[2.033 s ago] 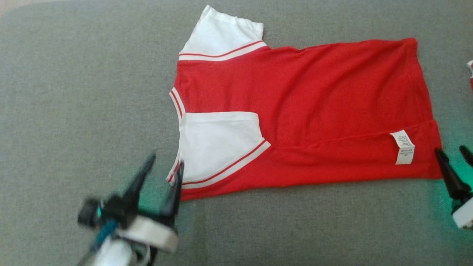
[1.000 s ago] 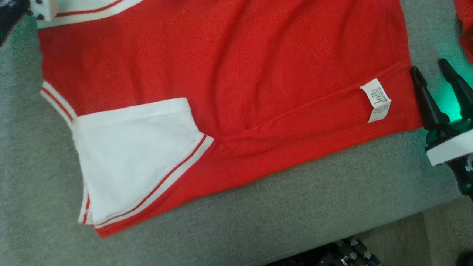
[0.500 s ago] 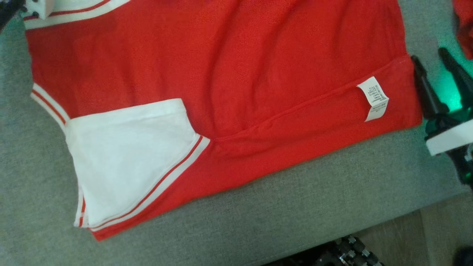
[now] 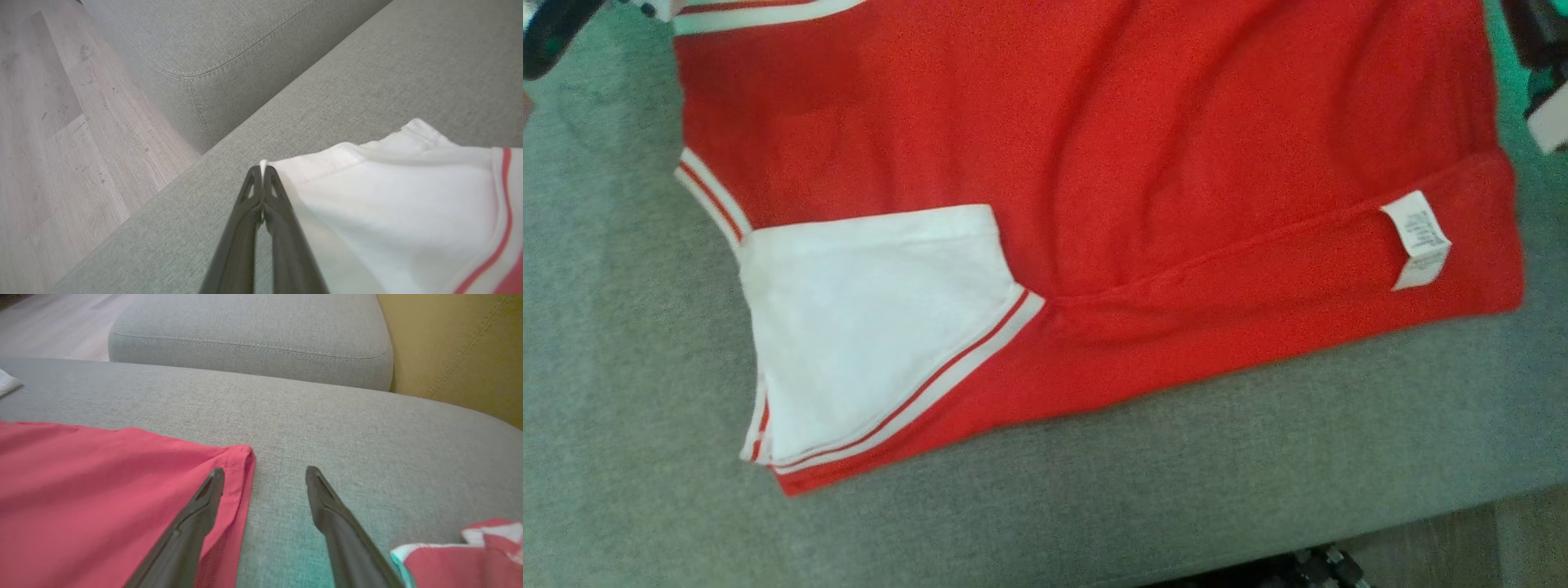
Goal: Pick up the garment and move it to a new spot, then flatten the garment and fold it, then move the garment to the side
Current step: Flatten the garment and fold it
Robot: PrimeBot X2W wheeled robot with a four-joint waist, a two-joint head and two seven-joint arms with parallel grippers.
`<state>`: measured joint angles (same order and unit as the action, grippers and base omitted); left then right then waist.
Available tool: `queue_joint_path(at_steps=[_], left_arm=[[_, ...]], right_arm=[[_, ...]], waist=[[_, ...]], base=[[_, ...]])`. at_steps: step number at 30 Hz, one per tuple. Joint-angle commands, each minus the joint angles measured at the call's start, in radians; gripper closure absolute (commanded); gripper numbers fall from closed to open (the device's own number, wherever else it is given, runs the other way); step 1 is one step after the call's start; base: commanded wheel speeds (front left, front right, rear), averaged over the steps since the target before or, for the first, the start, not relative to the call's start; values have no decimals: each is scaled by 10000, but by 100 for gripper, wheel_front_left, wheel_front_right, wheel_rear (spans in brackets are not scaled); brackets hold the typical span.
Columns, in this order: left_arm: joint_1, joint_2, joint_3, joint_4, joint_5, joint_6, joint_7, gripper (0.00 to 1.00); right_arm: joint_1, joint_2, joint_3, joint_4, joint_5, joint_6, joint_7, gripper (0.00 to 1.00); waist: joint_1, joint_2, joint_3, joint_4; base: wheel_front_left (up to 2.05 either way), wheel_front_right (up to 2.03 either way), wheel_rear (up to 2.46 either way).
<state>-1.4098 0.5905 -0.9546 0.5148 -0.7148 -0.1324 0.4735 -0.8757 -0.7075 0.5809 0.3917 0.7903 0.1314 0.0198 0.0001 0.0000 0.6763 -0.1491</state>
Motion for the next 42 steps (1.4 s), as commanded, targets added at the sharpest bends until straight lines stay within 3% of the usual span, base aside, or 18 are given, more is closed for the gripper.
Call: queue_joint_path(at_steps=[1, 11, 13, 14, 16, 17, 18, 19, 20, 28, 36, 42], left_arm=[[-624, 321, 223, -296, -43, 18, -88, 100], [-878, 366, -271, -302, -262, 18, -316, 100], [-910, 360, -355, -284, -311, 18, -341, 100], [-925, 352, -393, -272, -337, 18, -360, 100], [-955, 334, -464, -241, -379, 18, -416, 100], [-955, 334, -464, -241, -379, 18, -416, 100], [-969, 324, -499, -219, -397, 18, -444, 100], [-977, 315, -537, -196, -412, 18, -475, 100], [-981, 308, -575, -174, -427, 18, -513, 100], [-1095, 345, -714, 58, -121, 22, -1601, 100], [-1381, 76, -433, 510, 404, 235, -3753, 100], [-829, -50, -277, 423, 110, 276, -4598, 100]], right_arm=[[-173, -290, 238, 241, -29, -7, 109, 0], [-1645, -207, 1988, 1735, 284, -7, 364, 0], [-1814, -238, 2323, 1894, 385, -7, 401, 7], [-1895, -265, 2499, 1952, 420, -7, 395, 17], [-2048, -322, 2816, 2055, 536, -7, 377, 51], [-2048, -322, 2816, 2055, 536, -7, 377, 51], [-2128, -353, 2968, 2095, 592, -7, 363, 70], [-2203, -381, 3115, 2129, 657, -7, 353, 95], [-2273, -410, 3264, 2148, 725, -7, 342, 100], [-2814, -638, 3990, 2383, 1112, -7, -456, 100], [-3093, -822, 3854, 2763, 1771, -7, -1976, 100], [-2448, -1274, 3794, 2568, 2391, -7, -2585, 100]], waist=[[-1, 0, 49, 201], [-1, 0, 104, 522], [-1, 0, 107, 554], [-1, 0, 102, 572], [-1, 0, 88, 611], [-1, 0, 88, 611], [-1, 0, 81, 631], [-1, 0, 67, 649], [-1, 0, 48, 668], [-1, 0, -260, 799], [-1, 0, -744, 1031], [-1, 0, -1169, 1387]], base=[[0, 0, 0], [0, 0, 0], [0, 0, 0], [0, 0, 0], [0, 0, 0], [0, 0, 0], [0, 0, 0], [0, 0, 0], [0, 0, 0], [0, 0, 0], [0, 0, 0], [0, 0, 0]])
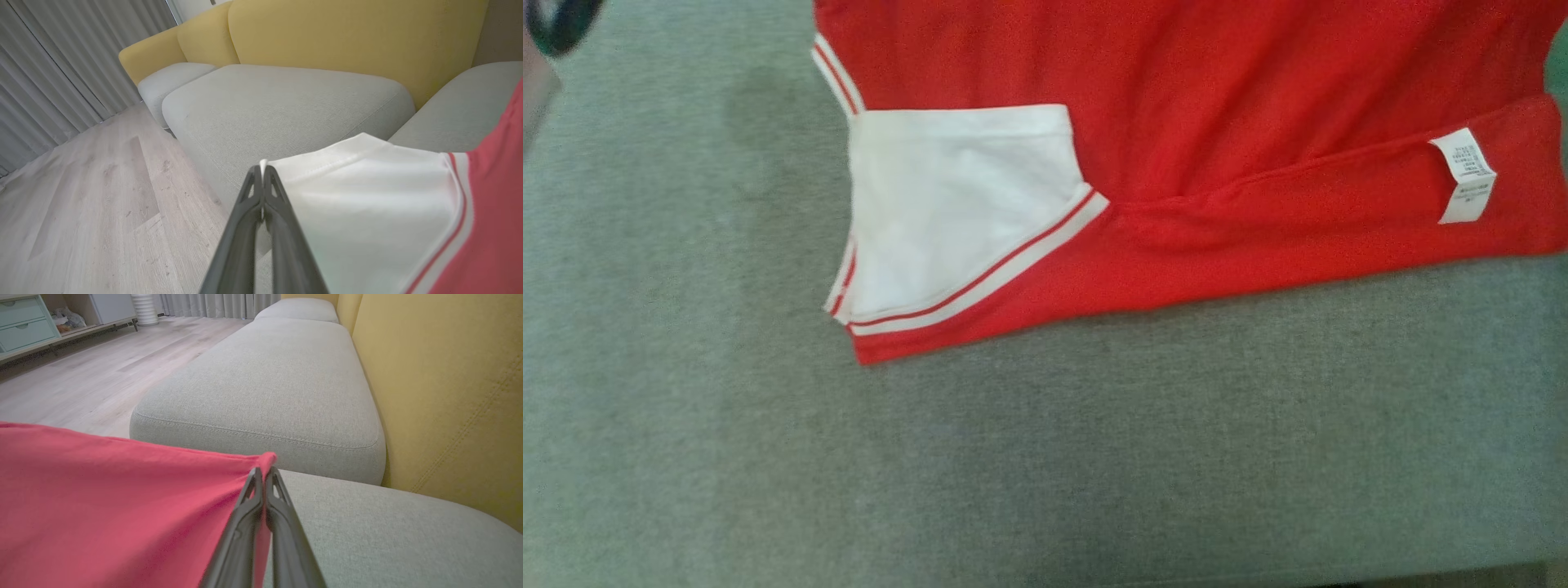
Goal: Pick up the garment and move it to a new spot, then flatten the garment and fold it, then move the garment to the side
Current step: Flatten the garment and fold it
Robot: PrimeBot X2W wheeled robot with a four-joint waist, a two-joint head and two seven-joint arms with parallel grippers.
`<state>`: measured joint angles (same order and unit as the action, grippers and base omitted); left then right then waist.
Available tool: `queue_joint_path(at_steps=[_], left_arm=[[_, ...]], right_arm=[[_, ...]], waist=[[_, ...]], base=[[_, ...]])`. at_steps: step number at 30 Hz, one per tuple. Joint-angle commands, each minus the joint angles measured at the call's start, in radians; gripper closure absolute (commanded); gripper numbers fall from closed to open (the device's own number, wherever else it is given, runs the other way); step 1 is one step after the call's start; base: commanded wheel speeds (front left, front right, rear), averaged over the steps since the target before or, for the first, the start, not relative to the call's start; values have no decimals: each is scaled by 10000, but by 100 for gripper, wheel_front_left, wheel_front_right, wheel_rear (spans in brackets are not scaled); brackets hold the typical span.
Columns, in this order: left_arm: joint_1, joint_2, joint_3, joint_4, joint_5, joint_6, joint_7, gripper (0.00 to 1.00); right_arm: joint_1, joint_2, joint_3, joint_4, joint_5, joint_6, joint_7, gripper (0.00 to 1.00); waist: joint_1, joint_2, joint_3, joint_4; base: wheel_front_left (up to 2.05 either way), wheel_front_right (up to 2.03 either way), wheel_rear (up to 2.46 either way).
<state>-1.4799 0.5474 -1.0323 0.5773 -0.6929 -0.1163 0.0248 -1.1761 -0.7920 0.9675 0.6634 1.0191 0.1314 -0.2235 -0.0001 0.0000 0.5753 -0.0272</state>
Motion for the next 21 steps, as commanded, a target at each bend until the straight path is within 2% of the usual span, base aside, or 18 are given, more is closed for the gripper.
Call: queue_joint_path(at_steps=[1, 5, 8, 13, 18, 19, 21], left_arm=[[43, 416, 525, -337, -171, 154, -231, 100], [1013, 727, 556, -1238, -415, 451, -599, 100], [1936, 1108, 585, -2256, -636, 846, -806, 100], [3526, 1808, 547, -4299, -825, 1878, -1018, 100], [5004, 2257, 415, -6001, -957, 2940, -1239, 100], [5004, 2257, 415, -6001, -957, 2940, -1239, 100], [5475, 2383, 397, -6458, -1024, 3296, -1351, 100]], right_arm=[[712, -527, -88, -199, 166, -7, -211, 100], [1430, -852, -231, -444, 341, -7, -346, 100], [2005, -1048, -514, -645, 321, -7, -374, 100], [3101, -1194, -1610, -1102, -189, -7, -379, 100], [4422, -1046, -2946, -1371, -879, -7, -381, 100], [4422, -1046, -2946, -1371, -879, -7, -381, 100], [4971, -939, -3461, -1463, -1089, -7, -381, 100]], waist=[[1, 0, -225, 238], [1, 0, -522, 497], [1, 0, -699, 673], [1, 0, -851, 874], [1, 0, -970, 976], [1, 0, -970, 976], [1, 0, -1023, 1002]], base=[[0, 0, 0], [0, 0, 0], [0, 0, 0], [0, 0, 0], [0, 0, 0], [0, 0, 0], [0, 0, 0]])
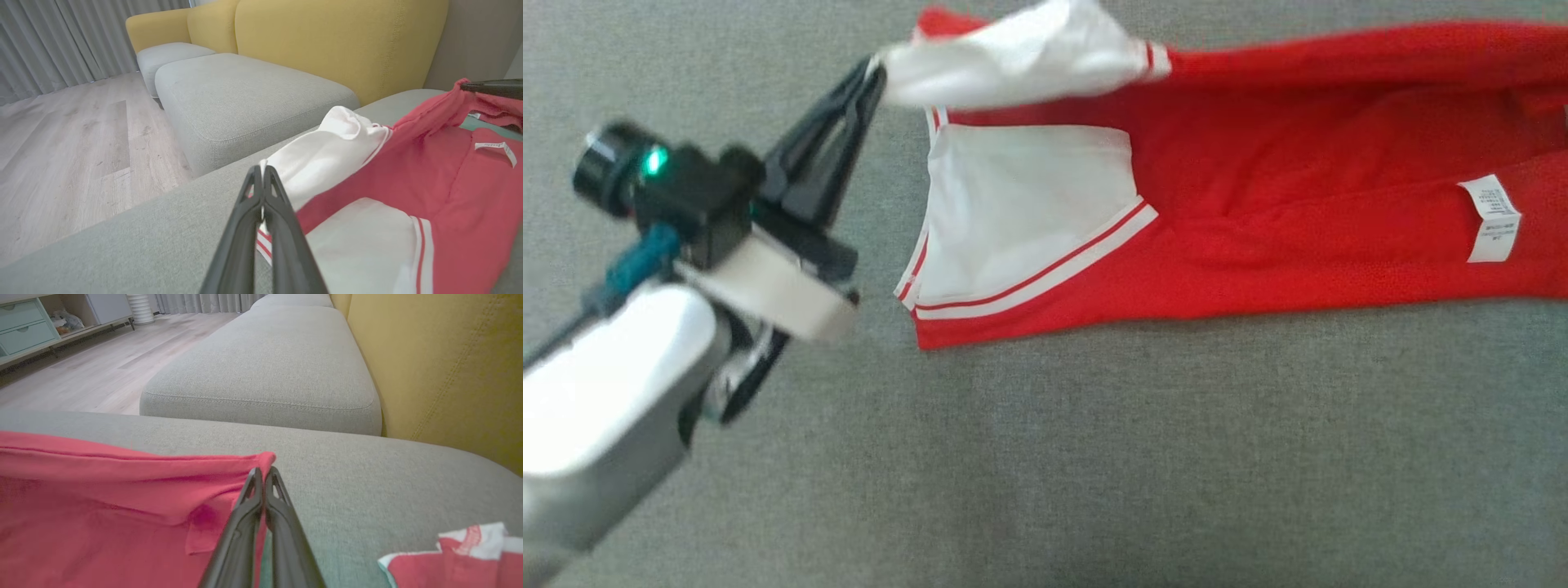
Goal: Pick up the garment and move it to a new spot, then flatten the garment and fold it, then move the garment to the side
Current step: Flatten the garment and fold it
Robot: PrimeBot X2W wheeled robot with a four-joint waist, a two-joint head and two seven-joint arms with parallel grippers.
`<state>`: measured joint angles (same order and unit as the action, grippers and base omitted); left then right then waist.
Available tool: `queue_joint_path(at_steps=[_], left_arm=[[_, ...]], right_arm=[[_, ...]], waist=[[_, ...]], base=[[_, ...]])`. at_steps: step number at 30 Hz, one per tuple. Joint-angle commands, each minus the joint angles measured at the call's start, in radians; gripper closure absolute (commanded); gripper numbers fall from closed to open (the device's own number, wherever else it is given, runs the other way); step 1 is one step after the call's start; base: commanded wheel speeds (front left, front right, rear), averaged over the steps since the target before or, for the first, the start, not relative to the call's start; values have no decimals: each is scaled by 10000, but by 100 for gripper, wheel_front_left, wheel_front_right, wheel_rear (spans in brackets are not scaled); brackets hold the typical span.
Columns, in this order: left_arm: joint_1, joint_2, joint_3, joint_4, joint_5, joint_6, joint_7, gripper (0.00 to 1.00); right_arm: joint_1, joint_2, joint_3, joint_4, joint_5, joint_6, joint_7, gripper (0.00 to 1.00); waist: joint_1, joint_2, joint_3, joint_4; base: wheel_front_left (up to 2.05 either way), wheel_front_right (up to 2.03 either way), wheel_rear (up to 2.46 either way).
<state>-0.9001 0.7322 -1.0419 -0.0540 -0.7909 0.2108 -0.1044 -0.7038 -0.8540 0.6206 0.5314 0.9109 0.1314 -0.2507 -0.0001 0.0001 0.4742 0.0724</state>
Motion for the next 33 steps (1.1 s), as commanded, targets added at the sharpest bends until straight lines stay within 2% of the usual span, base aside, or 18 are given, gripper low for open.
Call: queue_joint_path(at_steps=[1, 7, 10, 11, 12, 13, 14, 16, 17, 21, 25, 29, 33], left_arm=[[-108, 588, 489, -360, -61, 204, -127, 100], [864, 843, 377, -1248, -115, 931, -376, 100], [1185, 776, 266, -1445, -169, 1102, -439, 100], [1268, 732, 226, -1458, -180, 1137, -466, 100], [1343, 672, 187, -1451, -187, 1166, -501, 100], [1420, 596, 147, -1426, -206, 1194, -535, 100], [1486, 520, 101, -1377, -197, 1219, -580, 100], [1639, 316, 5, -1198, -209, 1258, -685, 97], [1830, 65, -44, -984, -265, 1313, -850, 0], [2542, -494, 153, -602, -483, 1673, -1312, 0], [3627, -1175, 863, -396, -204, 2392, -1555, 0], [5118, -2222, 2482, -570, 1167, 3049, -1568, 0], [6568, -3155, 3752, -550, 2706, 3108, -1571, 0]], right_arm=[[510, -270, -235, -217, -136, -7, -109, 100], [1804, 166, -1465, -611, -806, -7, -109, 100], [2238, 385, -1928, -782, -1101, -7, -110, 100], [2365, 456, -2050, -830, -1187, -7, -110, 95], [2489, 525, -2153, -871, -1259, -7, -110, 80], [2611, 593, -2246, -907, -1316, -7, -110, 55], [2728, 657, -2330, -933, -1358, -7, -110, 2], [2974, 784, -2542, -932, -1420, -7, -110, 0], [3298, 955, -2853, -937, -1394, -7, -110, 0], [4208, 1305, -3624, -1025, -1605, -7, -110, 0], [5278, 2015, -4700, -1321, -2069, -7, -110, 0], [6094, 3038, -5632, -1573, -2531, -7, -110, 0], [6407, 3812, -6114, -1415, -2891, -7, -109, 0]], waist=[[1, -1, -43, 15], [1, -1, -157, 28], [1, -1, -173, 33], [1, -1, -176, 32], [1, -1, -182, 30], [1, -1, -192, 28], [1, -1, -207, 26], [1, -1, -292, 35], [1, -1, -434, 42], [1, -1, -906, 41], [1, -1, -1505, 74], [1, -1, -2048, 210], [1, -1, -2416, 477]], base=[[0, 0, 0], [0, 0, 0], [0, 0, 0], [0, 0, 0], [0, 0, 0], [0, 0, 0], [0, 0, 0], [0, 0, 0], [0, 0, 0], [0, 0, 0], [0, 0, 0], [0, 0, 0], [0, 0, 0]])
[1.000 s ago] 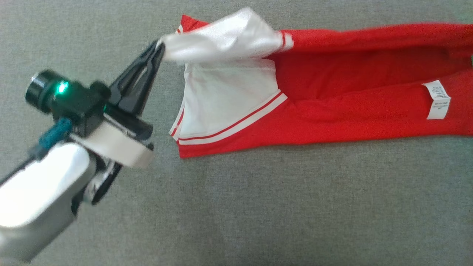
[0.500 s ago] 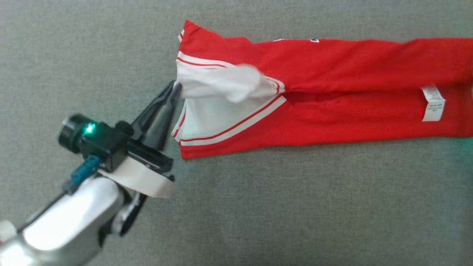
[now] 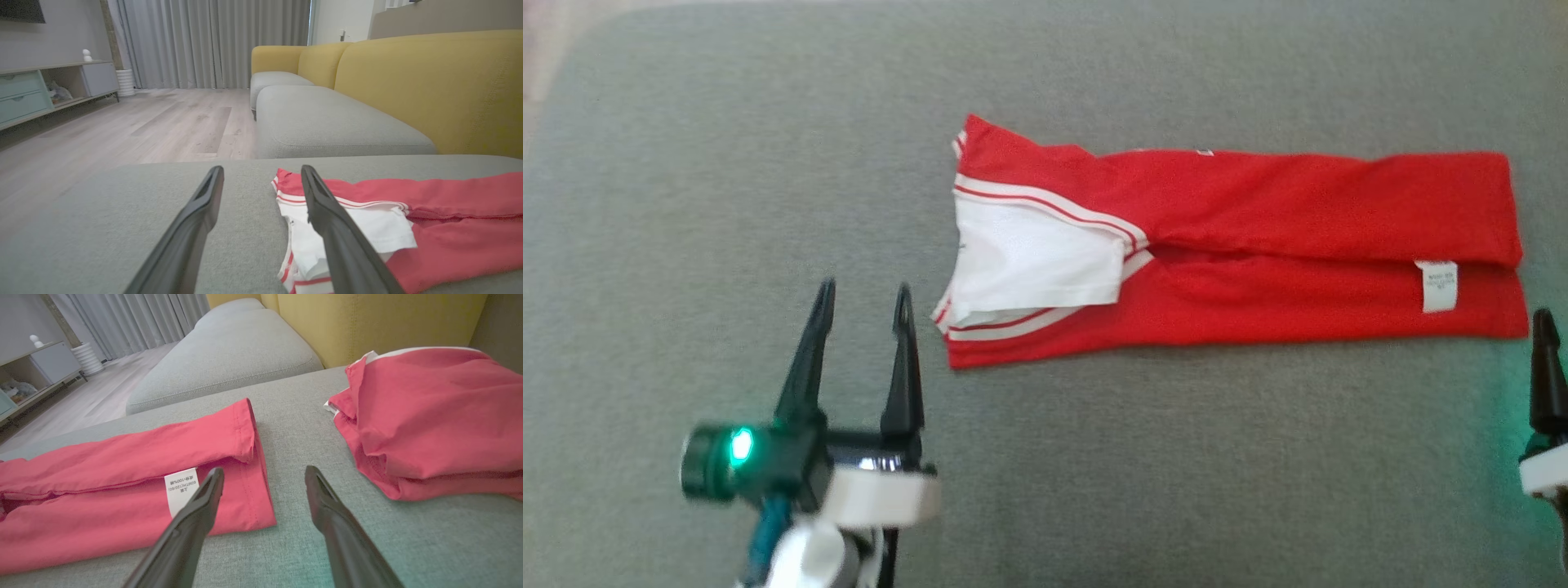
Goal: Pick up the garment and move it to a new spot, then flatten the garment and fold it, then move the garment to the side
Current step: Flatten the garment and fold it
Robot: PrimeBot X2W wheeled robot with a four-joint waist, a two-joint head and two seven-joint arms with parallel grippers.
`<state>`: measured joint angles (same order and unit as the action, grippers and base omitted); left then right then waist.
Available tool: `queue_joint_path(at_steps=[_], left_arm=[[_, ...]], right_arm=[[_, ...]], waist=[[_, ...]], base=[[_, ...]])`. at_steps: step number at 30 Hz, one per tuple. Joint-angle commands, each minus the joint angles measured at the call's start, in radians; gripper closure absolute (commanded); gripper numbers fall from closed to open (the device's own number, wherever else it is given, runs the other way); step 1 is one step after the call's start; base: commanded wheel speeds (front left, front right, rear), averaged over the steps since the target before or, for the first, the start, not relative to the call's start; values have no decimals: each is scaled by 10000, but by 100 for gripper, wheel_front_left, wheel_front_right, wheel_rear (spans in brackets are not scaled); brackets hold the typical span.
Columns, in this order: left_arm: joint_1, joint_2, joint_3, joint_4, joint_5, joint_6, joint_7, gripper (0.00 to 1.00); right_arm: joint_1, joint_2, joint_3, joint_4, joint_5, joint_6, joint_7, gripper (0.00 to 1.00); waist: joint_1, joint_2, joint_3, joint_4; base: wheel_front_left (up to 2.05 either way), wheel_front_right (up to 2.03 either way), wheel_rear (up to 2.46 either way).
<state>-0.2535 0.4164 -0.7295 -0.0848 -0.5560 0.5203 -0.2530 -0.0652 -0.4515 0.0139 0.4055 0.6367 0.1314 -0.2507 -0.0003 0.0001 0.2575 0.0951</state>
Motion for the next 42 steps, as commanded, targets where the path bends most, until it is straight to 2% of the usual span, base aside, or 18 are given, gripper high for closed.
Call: queue_joint_path(at_steps=[1, 8, 9, 14, 18, 19, 21, 22, 28, 35, 38, 42], left_arm=[[373, -229, 876, -220, 672, -89, -85, 0], [1494, -1649, 1863, -167, 2426, -1023, -86, 0], [1494, -1649, 1863, -167, 2426, -1023, -86, 0], [1834, -2394, 2163, 23, 3119, -1787, -86, 0], [1974, -2801, 2486, 185, 3434, -2308, -87, 0], [2013, -2874, 2576, 201, 3505, -2408, -87, 0], [2083, -2984, 2774, 213, 3649, -2572, -87, 0], [2147, -3084, 2988, 213, 3761, -2702, -87, 0], [2268, -3310, 3468, 267, 4082, -3048, -87, 0], [2277, -3456, 3852, 386, 4314, -3431, -87, 0], [2288, -3504, 3948, 418, 4392, -3535, -87, 0], [2300, -3566, 4077, 432, 4315, -3676, -87, 0]], right_arm=[[3, -84, -162, -35, -203, -7, -87, 0], [-1088, 314, -1149, 1309, -821, -7, 654, 0], [-1088, 314, -1149, 1309, -821, -7, 654, 0], [-1840, 371, -1927, 2637, -1254, -7, 1359, 0], [-2104, 572, -2110, 3534, -1399, -7, 2283, 0], [-2126, 664, -2062, 3594, -1327, -7, 2465, 15], [-2122, 790, -1926, 3506, -1128, -7, 2667, 64], [-2066, 829, -1816, 3352, -967, -7, 2769, 100], [-1991, 429, -1882, 2928, -937, -7, 2476, 100], [-2169, -944, -2286, 2076, -1234, -7, 2898, 100], [-2314, -1184, -2074, 1072, -1093, -7, 3342, 100], [-2464, -832, -1820, -1143, -683, -7, 4018, 100]], waist=[[3, -1, -305, 348], [3, -1, -412, 1082], [3, -1, -412, 1082], [3, -1, -368, 1572], [3, -1, -345, 1791], [3, -1, -348, 1817], [3, -1, -333, 1831], [3, -1, -319, 1784], [3, -1, -343, 1386], [3, -1, -406, 784], [3, -1, -450, 604], [3, -1, -467, 436]], base=[[0, 0, 0], [0, 0, 0], [0, 0, 0], [0, 0, 0], [0, 0, 0], [0, 0, 0], [0, 0, 0], [0, 0, 0], [0, 0, 0], [0, 0, 0], [0, 0, 0], [0, 0, 0]])
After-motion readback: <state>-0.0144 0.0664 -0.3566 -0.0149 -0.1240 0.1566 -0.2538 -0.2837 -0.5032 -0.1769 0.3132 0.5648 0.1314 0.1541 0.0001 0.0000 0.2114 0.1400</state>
